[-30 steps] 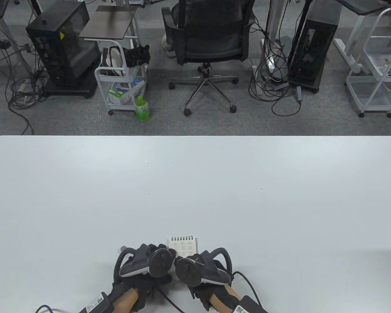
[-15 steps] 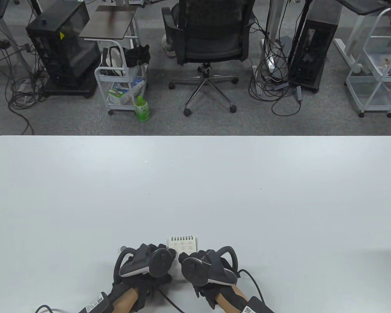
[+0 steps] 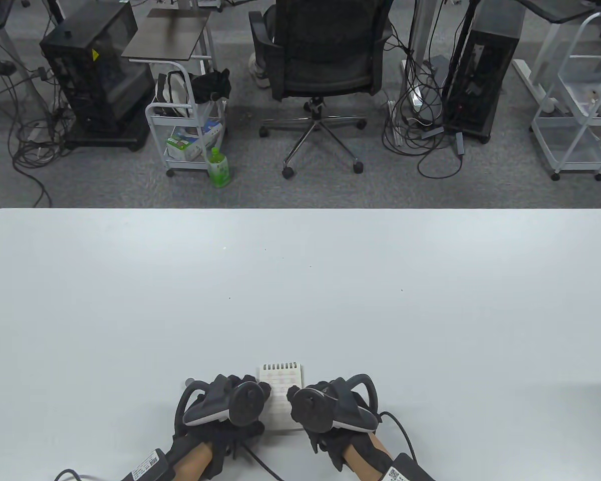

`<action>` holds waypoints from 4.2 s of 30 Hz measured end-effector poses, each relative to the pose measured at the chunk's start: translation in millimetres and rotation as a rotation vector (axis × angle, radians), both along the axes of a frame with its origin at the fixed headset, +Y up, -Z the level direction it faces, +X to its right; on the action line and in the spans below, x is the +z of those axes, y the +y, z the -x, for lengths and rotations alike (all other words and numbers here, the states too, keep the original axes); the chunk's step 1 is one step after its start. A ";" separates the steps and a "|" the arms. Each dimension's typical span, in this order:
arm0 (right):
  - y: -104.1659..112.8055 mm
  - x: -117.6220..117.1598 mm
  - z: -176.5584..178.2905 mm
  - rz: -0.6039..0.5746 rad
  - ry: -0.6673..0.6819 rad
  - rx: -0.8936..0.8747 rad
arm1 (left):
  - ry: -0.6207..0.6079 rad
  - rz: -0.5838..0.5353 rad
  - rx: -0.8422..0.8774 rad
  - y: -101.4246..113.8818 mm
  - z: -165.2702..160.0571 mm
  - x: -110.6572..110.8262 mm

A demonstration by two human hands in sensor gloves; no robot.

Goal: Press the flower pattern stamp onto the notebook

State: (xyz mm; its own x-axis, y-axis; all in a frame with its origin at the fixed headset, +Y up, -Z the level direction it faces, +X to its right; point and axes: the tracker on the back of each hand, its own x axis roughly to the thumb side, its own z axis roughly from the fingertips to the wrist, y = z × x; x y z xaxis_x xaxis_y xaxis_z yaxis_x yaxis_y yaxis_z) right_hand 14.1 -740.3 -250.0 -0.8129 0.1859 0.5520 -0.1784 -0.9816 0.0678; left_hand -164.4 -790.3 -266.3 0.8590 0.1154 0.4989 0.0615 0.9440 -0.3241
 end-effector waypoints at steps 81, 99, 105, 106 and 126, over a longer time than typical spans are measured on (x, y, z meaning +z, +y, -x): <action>-10.1 8.7 30.9 0.042 0.090 -0.073 | -0.005 0.001 0.000 -1.0 -0.9 0.4; -13.3 10.0 36.9 0.042 0.099 -0.054 | -0.006 0.001 0.001 -1.2 -1.2 -0.2; -15.7 14.2 42.6 0.017 0.101 -0.027 | -0.006 0.001 0.001 -1.2 -1.2 -0.2; -16.4 14.8 43.2 0.014 0.100 -0.027 | -0.006 0.001 0.001 -1.2 -1.2 -0.2; -19.0 19.7 53.0 0.009 0.071 0.017 | -0.007 0.003 0.002 -1.6 -0.9 0.5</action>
